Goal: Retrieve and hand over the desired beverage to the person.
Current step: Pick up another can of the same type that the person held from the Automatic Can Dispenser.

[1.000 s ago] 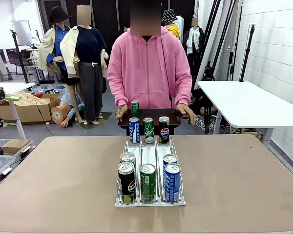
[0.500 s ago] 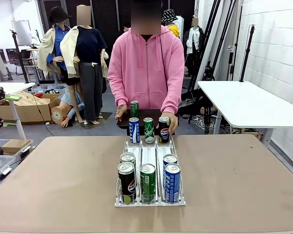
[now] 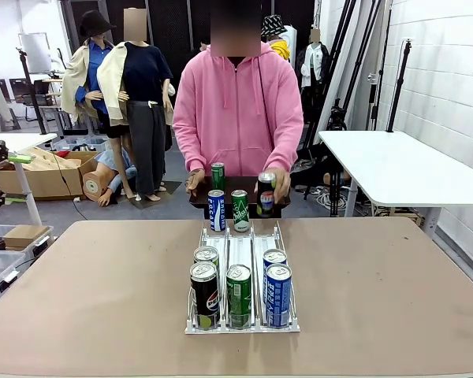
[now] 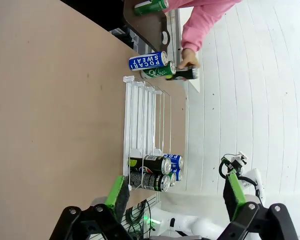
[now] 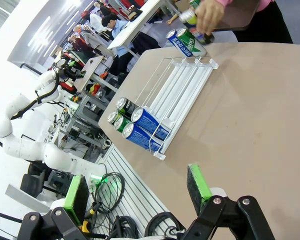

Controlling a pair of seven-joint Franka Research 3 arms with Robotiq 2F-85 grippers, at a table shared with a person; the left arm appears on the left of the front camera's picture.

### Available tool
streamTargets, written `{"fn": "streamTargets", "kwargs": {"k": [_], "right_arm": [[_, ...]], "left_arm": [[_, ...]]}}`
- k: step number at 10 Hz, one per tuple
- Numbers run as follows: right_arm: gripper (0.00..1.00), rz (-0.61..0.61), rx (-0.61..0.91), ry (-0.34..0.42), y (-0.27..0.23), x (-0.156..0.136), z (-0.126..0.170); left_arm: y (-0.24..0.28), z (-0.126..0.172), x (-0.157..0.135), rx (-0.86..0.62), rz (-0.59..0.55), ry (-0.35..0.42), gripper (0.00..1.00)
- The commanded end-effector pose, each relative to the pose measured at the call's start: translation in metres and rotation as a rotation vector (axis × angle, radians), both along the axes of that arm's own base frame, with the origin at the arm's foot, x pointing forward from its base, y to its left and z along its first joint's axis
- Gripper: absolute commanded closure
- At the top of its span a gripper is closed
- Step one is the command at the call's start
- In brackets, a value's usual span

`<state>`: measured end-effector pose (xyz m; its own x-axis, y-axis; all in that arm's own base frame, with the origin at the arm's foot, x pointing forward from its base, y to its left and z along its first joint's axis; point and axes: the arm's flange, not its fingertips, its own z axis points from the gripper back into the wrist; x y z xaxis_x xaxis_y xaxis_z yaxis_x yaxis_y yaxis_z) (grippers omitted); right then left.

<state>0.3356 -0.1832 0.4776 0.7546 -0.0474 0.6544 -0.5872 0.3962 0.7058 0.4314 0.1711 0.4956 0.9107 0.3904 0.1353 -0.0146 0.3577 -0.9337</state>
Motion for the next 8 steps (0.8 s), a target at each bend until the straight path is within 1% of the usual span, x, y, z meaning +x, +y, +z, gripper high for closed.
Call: {"fn": "streamTargets", "kwargs": {"k": [1,8], "right_arm": [[0.00,0.005,0.010,-0.013,0.0002,0.0007,0.0001],[0.00,0.005,0.010,-0.013,0.0002,0.0007,0.0001]], "left_arm": [[-0.0003,0.0020,-0.0020,0.007,0.007,-0.010,0.00],[-0.0003,0.0020,-0.0020,0.007,0.007,-0.010,0.00]]}}
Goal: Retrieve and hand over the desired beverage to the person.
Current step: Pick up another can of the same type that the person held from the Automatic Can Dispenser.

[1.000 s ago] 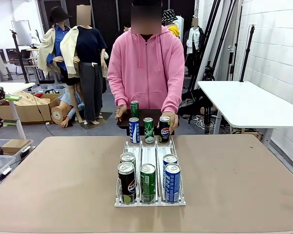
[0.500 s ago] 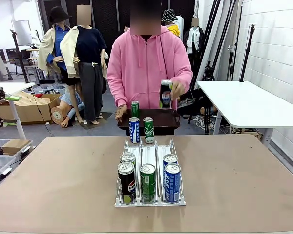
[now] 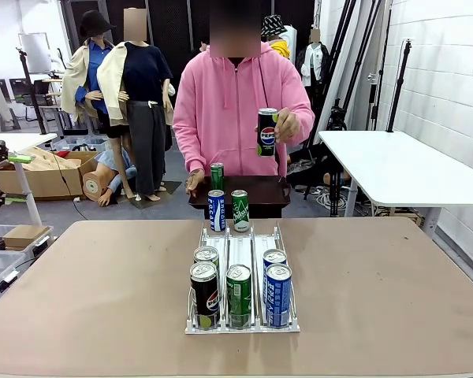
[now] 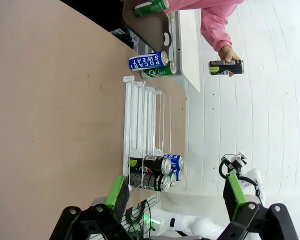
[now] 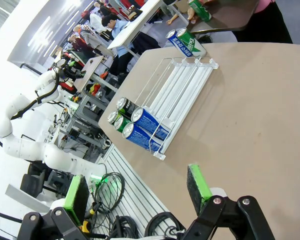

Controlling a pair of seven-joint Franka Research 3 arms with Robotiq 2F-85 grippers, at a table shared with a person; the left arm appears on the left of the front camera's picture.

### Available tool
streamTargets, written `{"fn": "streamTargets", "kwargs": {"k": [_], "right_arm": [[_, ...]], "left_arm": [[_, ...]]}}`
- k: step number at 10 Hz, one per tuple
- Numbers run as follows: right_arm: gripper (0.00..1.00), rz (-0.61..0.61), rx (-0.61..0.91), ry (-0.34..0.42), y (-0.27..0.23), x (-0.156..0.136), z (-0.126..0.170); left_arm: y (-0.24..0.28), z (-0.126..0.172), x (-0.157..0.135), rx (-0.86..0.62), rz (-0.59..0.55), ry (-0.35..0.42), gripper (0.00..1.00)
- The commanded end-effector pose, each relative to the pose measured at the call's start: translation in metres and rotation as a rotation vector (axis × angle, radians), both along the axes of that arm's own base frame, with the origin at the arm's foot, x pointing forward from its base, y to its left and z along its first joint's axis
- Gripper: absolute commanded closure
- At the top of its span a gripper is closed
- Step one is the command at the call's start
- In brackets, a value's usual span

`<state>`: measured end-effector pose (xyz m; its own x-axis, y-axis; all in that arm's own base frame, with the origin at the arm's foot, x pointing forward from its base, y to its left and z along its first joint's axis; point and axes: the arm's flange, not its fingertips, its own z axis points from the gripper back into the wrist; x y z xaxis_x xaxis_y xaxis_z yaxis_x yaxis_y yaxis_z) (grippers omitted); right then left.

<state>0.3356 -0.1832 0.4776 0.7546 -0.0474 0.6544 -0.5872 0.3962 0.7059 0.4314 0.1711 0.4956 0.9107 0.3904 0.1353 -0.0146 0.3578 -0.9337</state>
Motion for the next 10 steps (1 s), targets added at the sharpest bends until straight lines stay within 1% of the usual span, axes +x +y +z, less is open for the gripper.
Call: {"fn": "streamTargets", "kwargs": {"k": [1,6,8,10], "right_arm": [[0.00,0.005,0.010,-0.013,0.0002,0.0007,0.0001],[0.00,0.005,0.010,-0.013,0.0002,0.0007,0.0001],[0.00,0.005,0.010,-0.013,0.0002,0.0007,0.0001],[0.00,0.005,0.010,-0.013,0.0002,0.0007,0.0001]], "left_arm": [[-0.0003,0.0020,-0.0020,0.006,0.007,-0.010,0.00],[-0.0003,0.0020,-0.0020,0.006,0.007,-0.010,0.00],[-0.0009,-0.0006,-0.0009,0.006,-0.013,-0.002,0.00],[-0.0002,-0.0002,-0.0001,0.001,-0.004,-0.001,0.00]]}}
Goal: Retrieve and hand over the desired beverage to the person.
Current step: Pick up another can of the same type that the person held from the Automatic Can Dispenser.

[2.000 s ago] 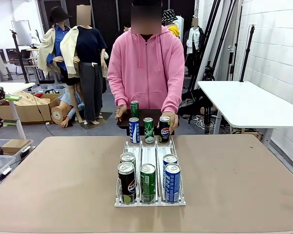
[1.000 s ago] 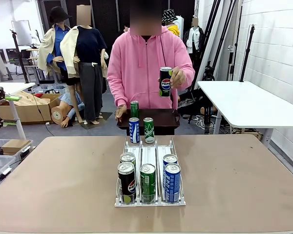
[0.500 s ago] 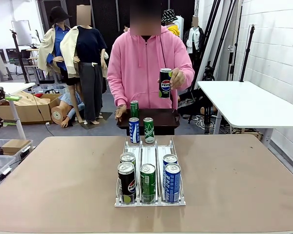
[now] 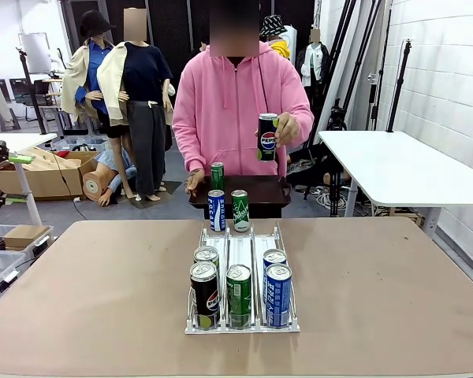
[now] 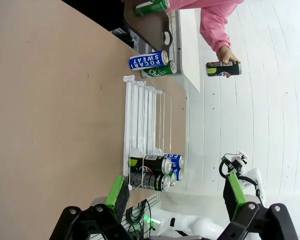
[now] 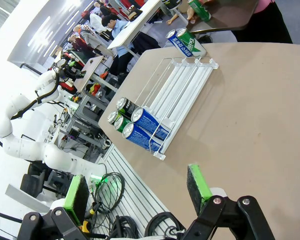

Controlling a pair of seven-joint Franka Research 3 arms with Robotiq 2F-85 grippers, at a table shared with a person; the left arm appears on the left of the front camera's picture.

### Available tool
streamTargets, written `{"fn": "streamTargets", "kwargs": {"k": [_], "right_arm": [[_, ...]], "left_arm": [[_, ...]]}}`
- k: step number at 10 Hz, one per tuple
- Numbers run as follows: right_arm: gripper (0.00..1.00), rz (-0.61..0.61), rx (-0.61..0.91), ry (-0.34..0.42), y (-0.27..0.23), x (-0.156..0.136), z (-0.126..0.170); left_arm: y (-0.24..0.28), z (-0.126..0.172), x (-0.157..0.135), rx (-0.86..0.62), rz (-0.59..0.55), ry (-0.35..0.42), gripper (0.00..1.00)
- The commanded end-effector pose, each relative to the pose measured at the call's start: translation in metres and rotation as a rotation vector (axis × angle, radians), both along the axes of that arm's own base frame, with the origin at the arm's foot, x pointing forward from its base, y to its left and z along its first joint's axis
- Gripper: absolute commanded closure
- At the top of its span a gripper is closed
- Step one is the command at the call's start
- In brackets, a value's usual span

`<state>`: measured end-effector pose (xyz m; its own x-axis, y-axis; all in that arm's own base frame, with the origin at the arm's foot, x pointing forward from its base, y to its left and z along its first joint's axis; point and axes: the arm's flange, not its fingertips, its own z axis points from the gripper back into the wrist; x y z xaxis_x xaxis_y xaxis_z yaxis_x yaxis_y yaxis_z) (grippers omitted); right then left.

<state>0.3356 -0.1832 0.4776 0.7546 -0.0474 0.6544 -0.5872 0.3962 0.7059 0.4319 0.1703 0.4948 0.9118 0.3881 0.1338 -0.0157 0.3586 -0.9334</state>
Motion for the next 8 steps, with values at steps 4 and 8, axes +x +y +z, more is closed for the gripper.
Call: {"fn": "streamTargets", "kwargs": {"k": [4,8], "right_arm": [[0.00,0.005,0.010,-0.013,0.000,0.001,0.000],[0.00,0.005,0.010,-0.013,0.000,0.001,0.000]], "left_arm": [[0.003,0.002,-0.005,-0.010,-0.055,-0.033,0.00],[0.011,0.012,-0.012,-0.017,-0.160,-0.102,0.00]]}}
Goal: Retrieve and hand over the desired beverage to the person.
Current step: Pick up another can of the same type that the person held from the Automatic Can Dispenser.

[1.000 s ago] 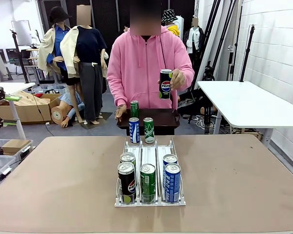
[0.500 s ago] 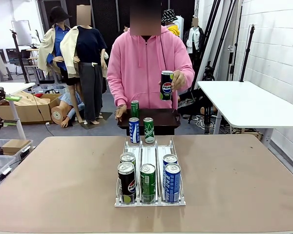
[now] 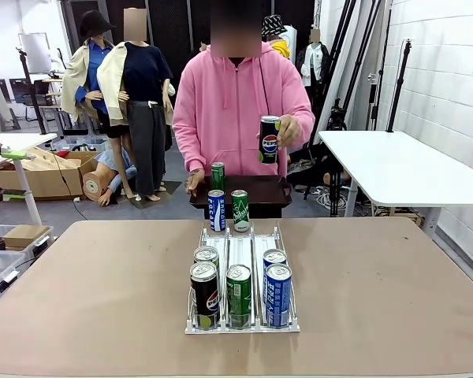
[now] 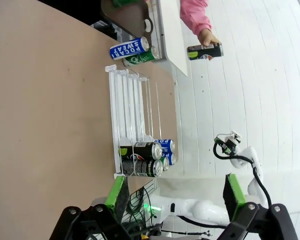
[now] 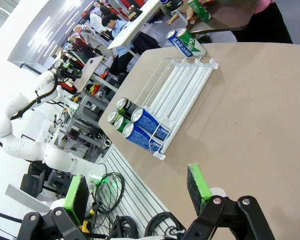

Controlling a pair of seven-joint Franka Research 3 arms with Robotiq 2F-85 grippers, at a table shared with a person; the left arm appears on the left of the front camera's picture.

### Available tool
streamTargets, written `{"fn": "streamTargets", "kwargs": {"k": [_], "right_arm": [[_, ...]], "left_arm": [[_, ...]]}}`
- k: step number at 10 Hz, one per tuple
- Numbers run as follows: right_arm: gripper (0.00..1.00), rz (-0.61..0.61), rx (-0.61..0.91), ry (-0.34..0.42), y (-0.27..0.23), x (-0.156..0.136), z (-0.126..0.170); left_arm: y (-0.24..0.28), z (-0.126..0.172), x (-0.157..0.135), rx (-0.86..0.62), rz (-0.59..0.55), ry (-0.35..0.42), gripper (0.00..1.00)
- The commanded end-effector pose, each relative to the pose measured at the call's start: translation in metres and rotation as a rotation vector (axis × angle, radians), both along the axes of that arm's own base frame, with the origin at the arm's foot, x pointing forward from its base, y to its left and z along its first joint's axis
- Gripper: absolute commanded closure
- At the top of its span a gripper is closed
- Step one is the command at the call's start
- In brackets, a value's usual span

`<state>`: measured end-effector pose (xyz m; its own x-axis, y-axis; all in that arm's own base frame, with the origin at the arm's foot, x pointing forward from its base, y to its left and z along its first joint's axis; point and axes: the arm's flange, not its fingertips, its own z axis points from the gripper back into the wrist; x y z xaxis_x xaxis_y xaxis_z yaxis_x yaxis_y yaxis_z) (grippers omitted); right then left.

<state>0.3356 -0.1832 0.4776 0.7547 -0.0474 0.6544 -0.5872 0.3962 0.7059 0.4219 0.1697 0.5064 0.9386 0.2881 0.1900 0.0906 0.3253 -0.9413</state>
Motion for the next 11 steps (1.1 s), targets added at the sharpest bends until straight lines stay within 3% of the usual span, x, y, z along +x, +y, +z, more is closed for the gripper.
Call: {"fn": "streamTargets", "kwargs": {"k": [1,5,11], "right_arm": [[0.00,0.005,0.010,-0.013,0.000,0.001,0.000],[0.00,0.005,0.010,-0.013,0.000,0.001,0.000],[0.00,0.005,0.010,-0.013,0.000,0.001,0.000]], "left_arm": [[0.013,0.001,-0.005,0.021,-0.074,-0.039,0.00],[0.017,-0.007,-0.019,0.072,-0.165,-0.028,0.00],[0.009,-0.008,-0.019,0.062,-0.143,-0.010,0.00]]}}
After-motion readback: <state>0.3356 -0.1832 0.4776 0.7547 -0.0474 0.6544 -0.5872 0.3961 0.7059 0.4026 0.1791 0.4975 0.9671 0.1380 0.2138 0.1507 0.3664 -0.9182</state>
